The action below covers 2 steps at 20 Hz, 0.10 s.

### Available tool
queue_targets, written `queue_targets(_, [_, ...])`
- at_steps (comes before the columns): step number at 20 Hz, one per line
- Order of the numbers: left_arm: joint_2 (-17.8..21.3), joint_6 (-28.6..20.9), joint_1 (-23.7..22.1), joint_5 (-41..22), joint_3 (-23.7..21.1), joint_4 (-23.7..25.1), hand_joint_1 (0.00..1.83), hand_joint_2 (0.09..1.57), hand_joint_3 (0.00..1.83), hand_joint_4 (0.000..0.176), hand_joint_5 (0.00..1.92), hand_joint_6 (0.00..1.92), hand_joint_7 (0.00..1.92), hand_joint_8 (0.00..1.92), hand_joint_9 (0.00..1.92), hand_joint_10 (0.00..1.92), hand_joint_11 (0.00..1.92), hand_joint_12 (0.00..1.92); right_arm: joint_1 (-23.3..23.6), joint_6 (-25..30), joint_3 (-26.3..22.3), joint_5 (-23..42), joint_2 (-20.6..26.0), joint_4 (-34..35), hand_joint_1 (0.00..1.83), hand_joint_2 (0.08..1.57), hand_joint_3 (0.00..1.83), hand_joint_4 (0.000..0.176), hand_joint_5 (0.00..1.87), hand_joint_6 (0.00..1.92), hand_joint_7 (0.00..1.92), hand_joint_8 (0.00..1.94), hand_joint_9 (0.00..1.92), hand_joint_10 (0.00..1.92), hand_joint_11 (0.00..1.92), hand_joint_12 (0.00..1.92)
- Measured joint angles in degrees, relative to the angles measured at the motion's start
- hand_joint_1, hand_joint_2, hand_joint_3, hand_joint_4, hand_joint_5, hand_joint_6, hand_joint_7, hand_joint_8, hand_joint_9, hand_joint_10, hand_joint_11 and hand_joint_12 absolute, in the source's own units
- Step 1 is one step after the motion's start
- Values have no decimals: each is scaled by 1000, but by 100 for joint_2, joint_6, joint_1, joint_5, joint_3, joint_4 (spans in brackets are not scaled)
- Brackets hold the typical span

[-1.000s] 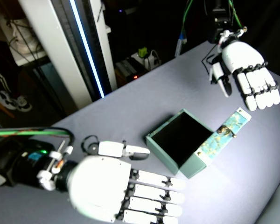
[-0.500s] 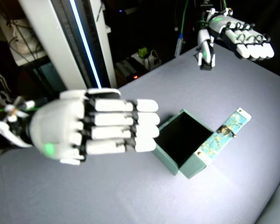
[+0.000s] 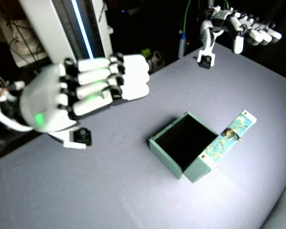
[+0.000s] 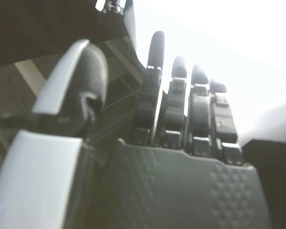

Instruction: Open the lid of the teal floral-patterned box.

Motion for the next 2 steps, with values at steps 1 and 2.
queue_targets(1, [90, 87, 15, -22, -166, -48, 297, 1401, 0, 0, 471, 46, 375, 11, 316, 28, 0, 534, 17, -7, -11, 35, 9, 31, 1238, 1304, 0, 0, 470, 742, 653, 1448, 839, 59, 351, 1139])
queue_targets(2, [162, 243, -33, -83, -221, 59, 370, 1422, 0, 0, 518, 29, 447, 10, 405, 36, 0, 914, 15, -7, -11, 4, 28, 50, 1264, 1278, 1, 0, 618, 327, 678, 1455, 972, 95, 438, 1322])
